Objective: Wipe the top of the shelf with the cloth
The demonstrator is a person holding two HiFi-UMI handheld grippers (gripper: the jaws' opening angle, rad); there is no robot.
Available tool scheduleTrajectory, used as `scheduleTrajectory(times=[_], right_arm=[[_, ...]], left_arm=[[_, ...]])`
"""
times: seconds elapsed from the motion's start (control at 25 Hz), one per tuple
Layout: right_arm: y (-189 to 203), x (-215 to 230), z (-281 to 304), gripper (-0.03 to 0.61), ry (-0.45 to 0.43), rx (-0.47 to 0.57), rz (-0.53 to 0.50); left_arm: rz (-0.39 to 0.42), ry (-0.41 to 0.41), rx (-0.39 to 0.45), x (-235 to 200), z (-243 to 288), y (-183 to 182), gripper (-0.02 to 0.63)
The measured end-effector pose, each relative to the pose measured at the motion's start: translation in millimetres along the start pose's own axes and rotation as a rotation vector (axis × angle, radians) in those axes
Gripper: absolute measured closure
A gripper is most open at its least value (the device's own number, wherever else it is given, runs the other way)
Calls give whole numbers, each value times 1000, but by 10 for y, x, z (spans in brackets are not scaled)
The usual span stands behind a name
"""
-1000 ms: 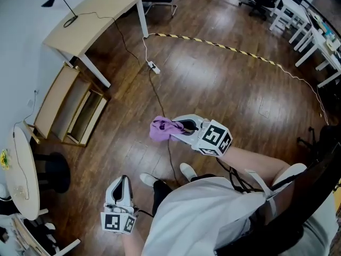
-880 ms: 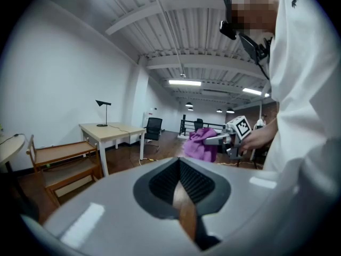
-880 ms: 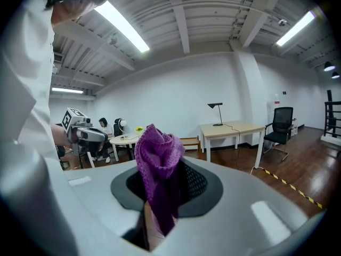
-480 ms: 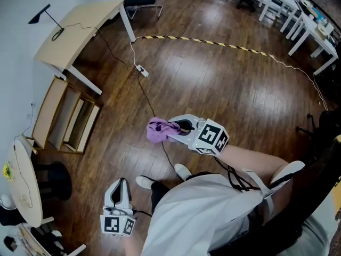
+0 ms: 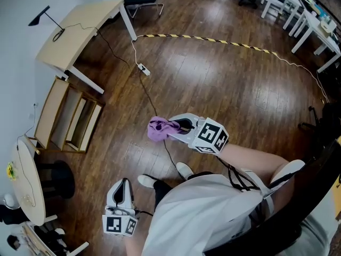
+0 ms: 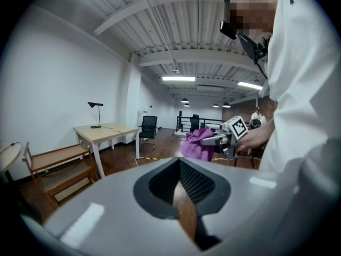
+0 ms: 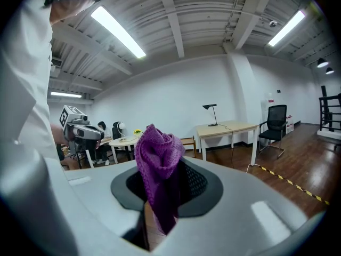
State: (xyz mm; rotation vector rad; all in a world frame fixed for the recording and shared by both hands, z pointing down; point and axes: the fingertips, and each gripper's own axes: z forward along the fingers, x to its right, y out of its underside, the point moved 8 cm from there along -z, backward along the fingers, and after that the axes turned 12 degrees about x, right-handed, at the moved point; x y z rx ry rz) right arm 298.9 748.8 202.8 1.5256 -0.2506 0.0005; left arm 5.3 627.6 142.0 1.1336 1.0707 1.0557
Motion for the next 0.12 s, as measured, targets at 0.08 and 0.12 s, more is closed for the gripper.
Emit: scheduleTrajectory(times=[0.08,0.12], right_arm=[[45,18,15,488,3,2,6],[69,24,21,486,4,2,9]], left_arm=[[3,-2,-5,-7,7,40,592],[4,-4,-7,-11,10,60,592]])
